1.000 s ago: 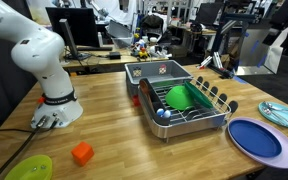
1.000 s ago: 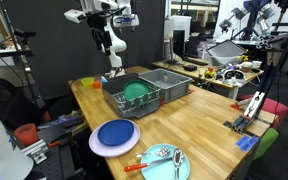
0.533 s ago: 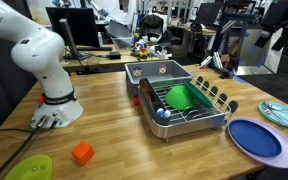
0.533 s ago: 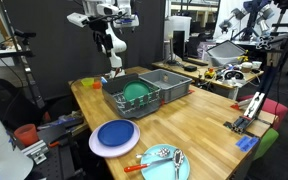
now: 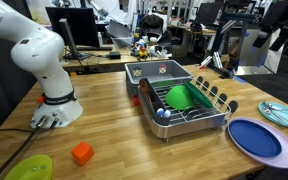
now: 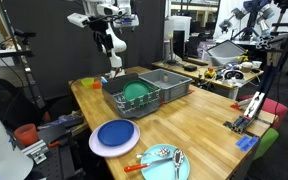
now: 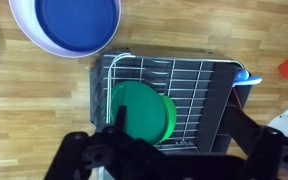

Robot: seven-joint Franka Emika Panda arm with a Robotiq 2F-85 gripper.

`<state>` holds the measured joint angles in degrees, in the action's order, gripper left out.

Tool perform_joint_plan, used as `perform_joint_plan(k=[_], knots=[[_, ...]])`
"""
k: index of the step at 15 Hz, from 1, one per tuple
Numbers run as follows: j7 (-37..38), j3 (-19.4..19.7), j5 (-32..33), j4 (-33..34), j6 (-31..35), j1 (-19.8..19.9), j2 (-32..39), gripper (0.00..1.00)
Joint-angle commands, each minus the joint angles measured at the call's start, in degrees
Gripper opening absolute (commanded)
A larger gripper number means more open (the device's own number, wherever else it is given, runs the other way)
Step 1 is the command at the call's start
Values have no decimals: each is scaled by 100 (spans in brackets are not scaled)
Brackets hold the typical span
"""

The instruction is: Pick up the green plate from the dish rack and put it on the table.

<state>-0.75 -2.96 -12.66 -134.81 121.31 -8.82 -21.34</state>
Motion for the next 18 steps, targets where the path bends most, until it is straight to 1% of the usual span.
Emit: perform_joint_plan(k=[1, 7, 10, 15, 18], knots=[[-66, -95, -104, 255, 256, 3, 519, 100], [-462, -331, -150, 751, 967, -178, 1802, 100], [-506, -494, 52, 1018, 1234, -194, 2380, 100], [-527, -653, 245, 1422, 1429, -182, 3122, 100], [-263, -656, 389, 1546, 1390, -200, 3425, 100]])
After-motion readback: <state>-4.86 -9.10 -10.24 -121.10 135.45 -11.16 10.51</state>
